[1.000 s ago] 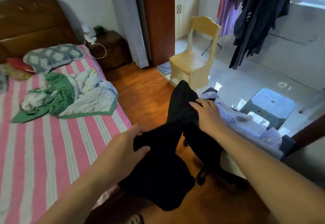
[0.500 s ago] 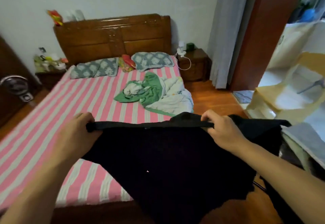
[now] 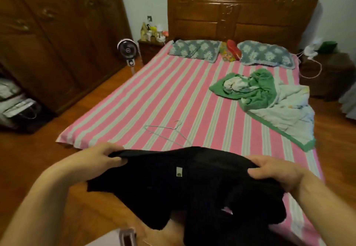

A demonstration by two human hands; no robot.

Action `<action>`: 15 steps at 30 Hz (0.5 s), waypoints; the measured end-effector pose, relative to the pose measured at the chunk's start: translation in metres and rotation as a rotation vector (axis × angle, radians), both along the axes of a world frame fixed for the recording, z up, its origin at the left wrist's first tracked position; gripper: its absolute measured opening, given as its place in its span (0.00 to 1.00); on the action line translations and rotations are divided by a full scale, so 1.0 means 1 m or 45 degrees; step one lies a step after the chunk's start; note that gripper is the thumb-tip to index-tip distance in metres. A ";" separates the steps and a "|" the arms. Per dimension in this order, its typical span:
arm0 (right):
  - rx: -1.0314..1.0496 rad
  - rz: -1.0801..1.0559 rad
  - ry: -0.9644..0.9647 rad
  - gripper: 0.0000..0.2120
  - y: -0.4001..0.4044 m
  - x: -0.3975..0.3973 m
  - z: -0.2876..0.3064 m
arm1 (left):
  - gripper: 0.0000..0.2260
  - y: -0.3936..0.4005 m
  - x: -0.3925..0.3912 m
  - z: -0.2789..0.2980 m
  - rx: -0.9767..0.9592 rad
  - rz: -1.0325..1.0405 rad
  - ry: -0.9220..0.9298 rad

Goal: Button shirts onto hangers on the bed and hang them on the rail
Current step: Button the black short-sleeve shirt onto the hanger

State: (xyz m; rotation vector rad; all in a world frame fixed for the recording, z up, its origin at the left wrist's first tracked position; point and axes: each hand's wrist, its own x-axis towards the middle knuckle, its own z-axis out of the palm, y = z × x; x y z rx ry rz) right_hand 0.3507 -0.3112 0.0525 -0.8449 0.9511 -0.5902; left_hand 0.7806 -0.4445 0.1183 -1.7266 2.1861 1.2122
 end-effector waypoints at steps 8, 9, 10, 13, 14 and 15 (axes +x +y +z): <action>-0.311 -0.748 0.595 0.11 -0.124 0.086 -0.026 | 0.05 -0.042 0.013 -0.012 -1.102 0.582 -0.137; -0.326 -0.799 0.559 0.10 -0.136 0.091 -0.023 | 0.06 -0.052 0.016 -0.015 -1.166 0.575 -0.198; -0.317 -0.844 0.522 0.10 -0.147 0.094 -0.022 | 0.06 -0.064 0.019 -0.018 -1.199 0.565 -0.261; -0.226 -0.910 0.336 0.12 -0.178 0.097 -0.019 | 0.09 -0.098 0.026 -0.027 -1.221 0.525 -0.420; -0.191 -0.891 0.244 0.11 -0.191 0.097 -0.022 | 0.10 -0.112 0.028 -0.031 -1.236 0.526 -0.471; -0.152 -0.858 0.159 0.09 -0.204 0.098 -0.025 | 0.10 -0.126 0.029 -0.035 -1.232 0.541 -0.498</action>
